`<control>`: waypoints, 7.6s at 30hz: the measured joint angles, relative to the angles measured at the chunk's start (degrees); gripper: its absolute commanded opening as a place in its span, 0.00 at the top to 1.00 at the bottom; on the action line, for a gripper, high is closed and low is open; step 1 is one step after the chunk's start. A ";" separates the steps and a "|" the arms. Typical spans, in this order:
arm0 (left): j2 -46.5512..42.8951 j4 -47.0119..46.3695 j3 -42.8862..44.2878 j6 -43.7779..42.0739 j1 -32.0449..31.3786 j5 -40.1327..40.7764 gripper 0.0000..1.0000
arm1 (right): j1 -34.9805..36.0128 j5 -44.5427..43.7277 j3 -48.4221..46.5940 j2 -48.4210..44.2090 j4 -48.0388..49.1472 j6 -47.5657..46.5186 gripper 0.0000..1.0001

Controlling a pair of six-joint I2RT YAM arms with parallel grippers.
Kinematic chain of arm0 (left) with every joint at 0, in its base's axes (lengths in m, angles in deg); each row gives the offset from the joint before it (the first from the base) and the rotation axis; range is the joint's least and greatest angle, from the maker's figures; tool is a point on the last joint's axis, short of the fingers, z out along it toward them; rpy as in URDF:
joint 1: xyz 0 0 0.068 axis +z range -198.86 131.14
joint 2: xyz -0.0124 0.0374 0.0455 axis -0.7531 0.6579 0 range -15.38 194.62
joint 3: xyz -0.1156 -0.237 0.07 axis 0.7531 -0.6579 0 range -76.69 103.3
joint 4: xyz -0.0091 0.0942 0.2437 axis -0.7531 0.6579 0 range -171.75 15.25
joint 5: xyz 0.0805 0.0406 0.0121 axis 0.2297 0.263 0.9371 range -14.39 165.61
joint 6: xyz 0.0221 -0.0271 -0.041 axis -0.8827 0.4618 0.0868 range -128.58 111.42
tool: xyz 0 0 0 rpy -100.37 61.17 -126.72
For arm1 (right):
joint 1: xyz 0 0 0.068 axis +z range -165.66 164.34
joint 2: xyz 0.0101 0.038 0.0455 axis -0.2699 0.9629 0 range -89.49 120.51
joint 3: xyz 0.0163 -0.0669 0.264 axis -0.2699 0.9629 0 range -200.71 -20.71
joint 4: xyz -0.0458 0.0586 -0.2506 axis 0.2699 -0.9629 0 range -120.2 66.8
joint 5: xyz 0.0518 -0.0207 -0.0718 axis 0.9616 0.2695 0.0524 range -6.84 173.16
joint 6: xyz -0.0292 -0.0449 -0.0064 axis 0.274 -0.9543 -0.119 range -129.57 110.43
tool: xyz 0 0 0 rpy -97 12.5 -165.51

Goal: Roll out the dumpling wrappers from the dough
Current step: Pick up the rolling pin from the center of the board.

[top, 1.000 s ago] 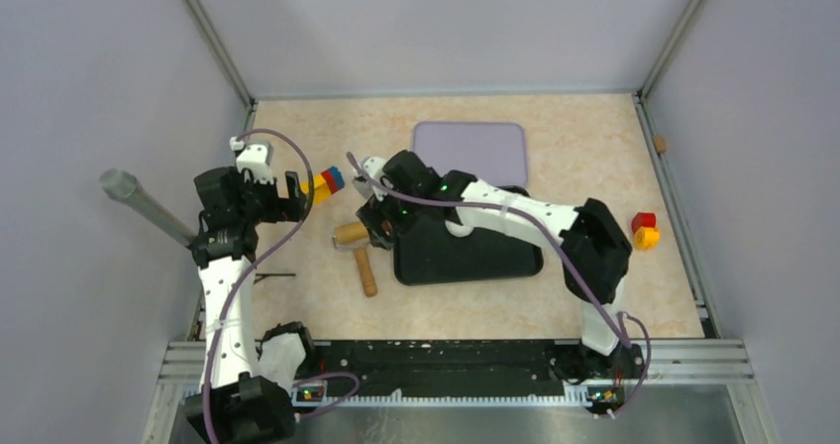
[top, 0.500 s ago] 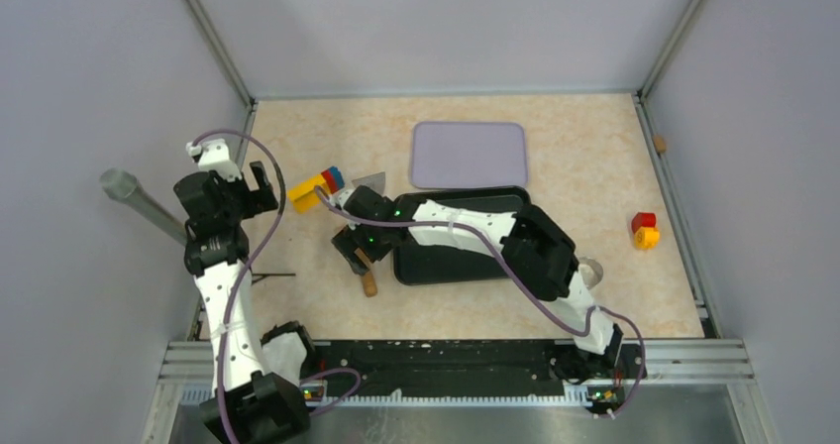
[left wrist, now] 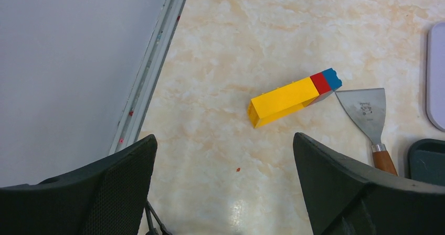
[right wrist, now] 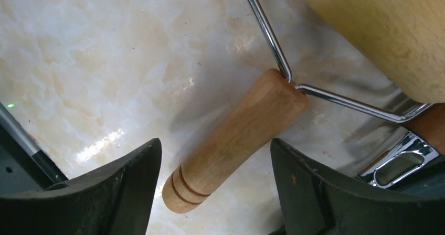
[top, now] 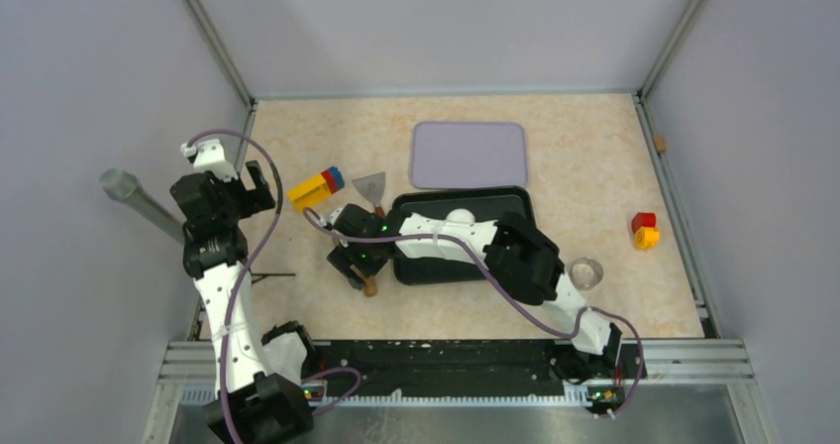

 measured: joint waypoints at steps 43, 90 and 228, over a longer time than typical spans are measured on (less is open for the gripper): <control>6.58 4.17 15.02 0.90 -0.70 -24.41 0.01 | -5.55 0.35 14.99 -37.33 -5.73 -38.97 1.00; 58.16 60.41 59.87 -31.98 -57.86 -42.27 0.45 | -6.49 -11.61 56.06 -70.69 6.97 -80.63 1.00; 36.76 13.97 34.86 -3.15 -48.52 -51.41 0.01 | -43.04 62.07 24.44 -44.65 7.21 -23.65 1.00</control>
